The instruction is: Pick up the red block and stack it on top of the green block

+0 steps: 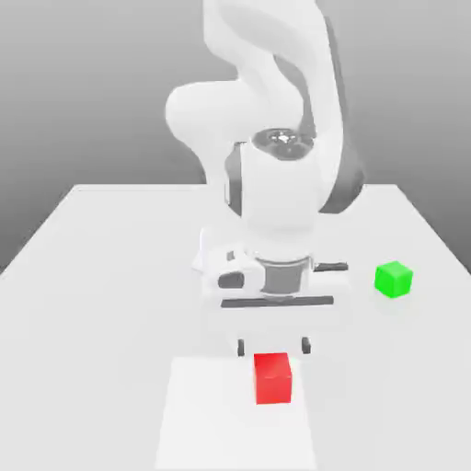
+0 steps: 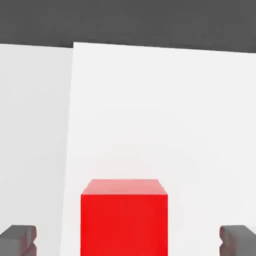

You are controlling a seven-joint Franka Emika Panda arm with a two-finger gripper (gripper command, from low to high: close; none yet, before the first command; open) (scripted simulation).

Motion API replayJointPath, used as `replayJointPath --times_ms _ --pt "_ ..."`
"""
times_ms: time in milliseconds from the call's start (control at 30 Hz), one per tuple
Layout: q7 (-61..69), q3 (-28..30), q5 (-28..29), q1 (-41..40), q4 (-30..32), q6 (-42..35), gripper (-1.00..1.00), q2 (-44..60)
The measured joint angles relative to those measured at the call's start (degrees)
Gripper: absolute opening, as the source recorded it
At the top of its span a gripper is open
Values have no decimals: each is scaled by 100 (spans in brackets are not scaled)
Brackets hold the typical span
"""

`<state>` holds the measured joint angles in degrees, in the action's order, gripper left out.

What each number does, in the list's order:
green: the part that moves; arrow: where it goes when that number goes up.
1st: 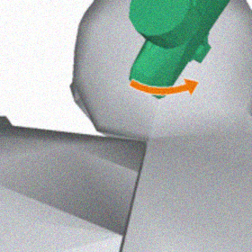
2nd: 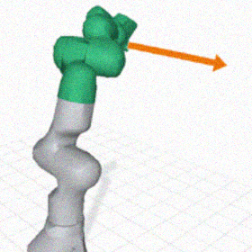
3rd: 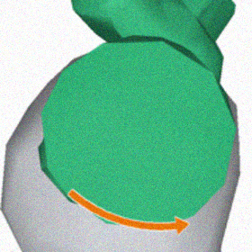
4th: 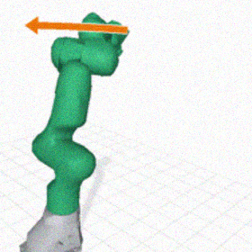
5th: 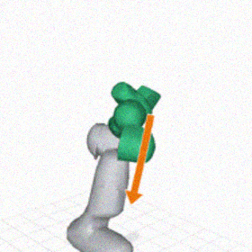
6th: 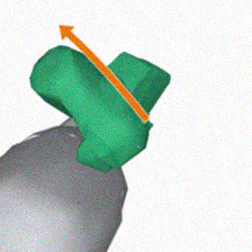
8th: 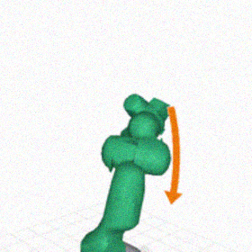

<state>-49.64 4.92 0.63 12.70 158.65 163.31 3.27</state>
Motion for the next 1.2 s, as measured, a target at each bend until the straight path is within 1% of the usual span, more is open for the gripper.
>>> replayJointPath --times_ms 233,400,433,667,933,1200 --pt "91 -69 -126 -36 -49 439 0 507" --pt "203 -255 -314 -171 -33 832 0 969" --pt "219 -297 -345 -204 -28 900 -100 1049" --pt "203 -308 -328 -216 -27 909 -100 1058" --pt "26 -130 -34 -117 -47 341 -100 392" --pt "-24 -131 21 -134 38 -114 -100 -133"
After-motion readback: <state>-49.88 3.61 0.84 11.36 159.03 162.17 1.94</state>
